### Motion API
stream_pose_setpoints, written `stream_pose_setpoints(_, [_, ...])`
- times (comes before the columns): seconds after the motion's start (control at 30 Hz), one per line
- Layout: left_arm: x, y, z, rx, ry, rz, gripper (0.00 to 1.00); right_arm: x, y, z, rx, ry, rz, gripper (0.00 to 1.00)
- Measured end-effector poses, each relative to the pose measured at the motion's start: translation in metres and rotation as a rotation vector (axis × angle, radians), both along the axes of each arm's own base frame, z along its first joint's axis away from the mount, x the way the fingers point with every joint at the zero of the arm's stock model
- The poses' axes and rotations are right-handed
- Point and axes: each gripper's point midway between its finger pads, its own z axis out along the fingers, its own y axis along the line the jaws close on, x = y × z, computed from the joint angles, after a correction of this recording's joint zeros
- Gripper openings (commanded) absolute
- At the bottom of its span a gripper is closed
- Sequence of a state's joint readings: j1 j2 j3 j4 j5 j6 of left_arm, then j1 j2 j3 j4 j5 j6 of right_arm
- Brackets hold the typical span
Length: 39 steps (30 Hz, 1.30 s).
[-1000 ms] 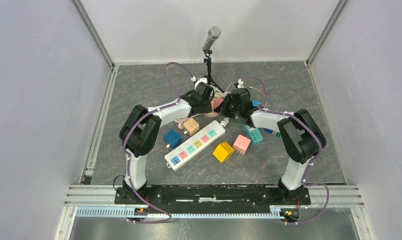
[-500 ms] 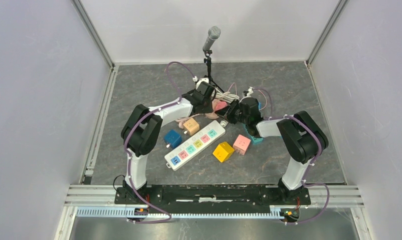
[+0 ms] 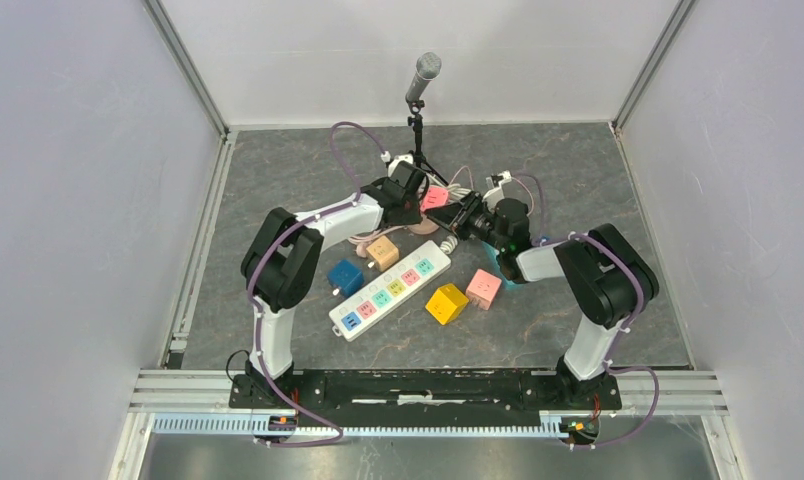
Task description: Pull the plug off the socket
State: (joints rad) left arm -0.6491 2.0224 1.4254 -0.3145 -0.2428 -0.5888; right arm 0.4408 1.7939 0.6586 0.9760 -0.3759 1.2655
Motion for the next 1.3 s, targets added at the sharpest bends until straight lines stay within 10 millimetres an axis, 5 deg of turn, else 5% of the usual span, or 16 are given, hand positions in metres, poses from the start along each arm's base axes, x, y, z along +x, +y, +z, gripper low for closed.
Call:
stream_pose_setpoints(0.3, [-0.002, 0.000, 0.002, -0.005, 0.008, -0.011, 0.42, -0.010, -0.010, 0.005, -0.146, -0.042, 0.016, 0.00])
stream_pose_setpoints(0.6, [-0.037, -0.002, 0.000, -0.027, 0.146, -0.120, 0.69, -0.017, -0.050, 0.002, -0.416, -0.056, -0.073, 0.00])
stream_pose_setpoints(0.77, [-0.048, -0.002, 0.029, -0.066, 0.129, -0.160, 0.78, -0.024, -0.074, 0.013, -0.530, -0.091, -0.124, 0.00])
stream_pose_setpoints(0.97, [-0.055, 0.000, 0.070, -0.107, 0.073, -0.181, 0.79, -0.052, -0.100, 0.010, -0.634, -0.091, -0.129, 0.00])
stream_pose_setpoints(1.3, [-0.071, 0.012, 0.059, -0.068, 0.125, -0.190, 0.79, -0.124, -0.139, -0.038, -0.768, 0.020, -0.065, 0.00])
